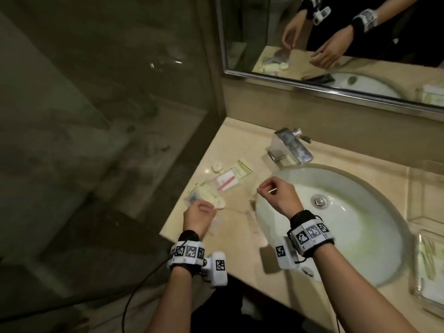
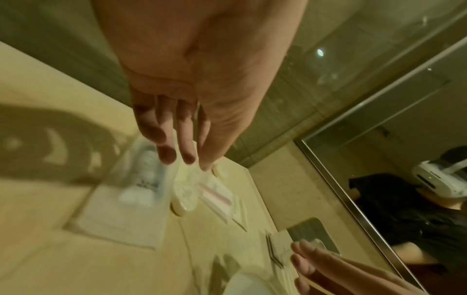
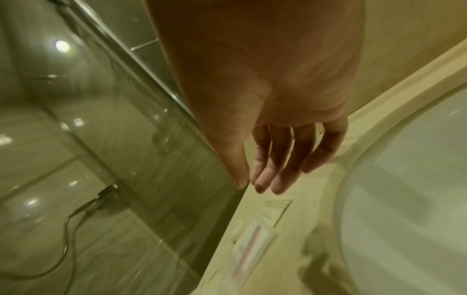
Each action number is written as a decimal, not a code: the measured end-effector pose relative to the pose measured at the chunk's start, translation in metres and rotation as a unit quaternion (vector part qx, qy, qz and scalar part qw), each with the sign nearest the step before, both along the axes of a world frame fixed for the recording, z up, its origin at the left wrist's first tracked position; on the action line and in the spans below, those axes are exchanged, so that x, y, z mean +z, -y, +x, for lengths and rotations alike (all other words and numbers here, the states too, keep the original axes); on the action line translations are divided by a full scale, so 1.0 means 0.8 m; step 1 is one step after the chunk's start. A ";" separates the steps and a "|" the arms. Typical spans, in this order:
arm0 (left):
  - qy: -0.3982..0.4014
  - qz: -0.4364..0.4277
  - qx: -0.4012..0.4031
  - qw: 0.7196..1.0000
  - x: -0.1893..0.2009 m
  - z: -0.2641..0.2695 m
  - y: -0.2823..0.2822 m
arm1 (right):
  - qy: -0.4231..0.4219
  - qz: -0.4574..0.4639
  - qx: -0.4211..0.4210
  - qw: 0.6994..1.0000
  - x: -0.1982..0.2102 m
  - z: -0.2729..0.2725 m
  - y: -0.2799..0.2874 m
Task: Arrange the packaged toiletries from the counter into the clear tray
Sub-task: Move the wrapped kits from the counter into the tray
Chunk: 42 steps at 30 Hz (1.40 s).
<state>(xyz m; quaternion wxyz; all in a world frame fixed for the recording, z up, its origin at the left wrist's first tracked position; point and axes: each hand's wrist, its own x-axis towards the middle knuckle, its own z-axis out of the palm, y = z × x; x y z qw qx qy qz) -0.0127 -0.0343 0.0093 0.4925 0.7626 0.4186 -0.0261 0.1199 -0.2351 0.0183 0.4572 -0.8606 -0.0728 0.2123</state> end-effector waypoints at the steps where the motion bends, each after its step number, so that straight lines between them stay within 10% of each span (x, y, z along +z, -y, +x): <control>1: -0.009 0.003 0.024 1.000 -0.006 -0.004 -0.013 | -0.007 -0.005 0.015 1.000 -0.004 -0.001 -0.017; 13: -0.012 -0.128 0.152 0.980 -0.049 -0.010 -0.063 | -0.030 -0.129 0.164 0.978 -0.055 -0.043 -0.151; 22: -0.032 -0.140 0.152 0.978 -0.067 0.003 -0.064 | -0.026 -0.165 0.171 0.971 -0.062 -0.038 -0.157; 29: -0.019 -0.120 0.168 0.978 -0.068 0.005 -0.072 | 0.142 -0.213 0.155 0.954 -0.059 0.006 -0.176; 42: -0.011 -0.183 0.169 0.968 -0.066 0.003 -0.092 | 0.127 -0.252 0.192 0.940 -0.061 0.025 -0.175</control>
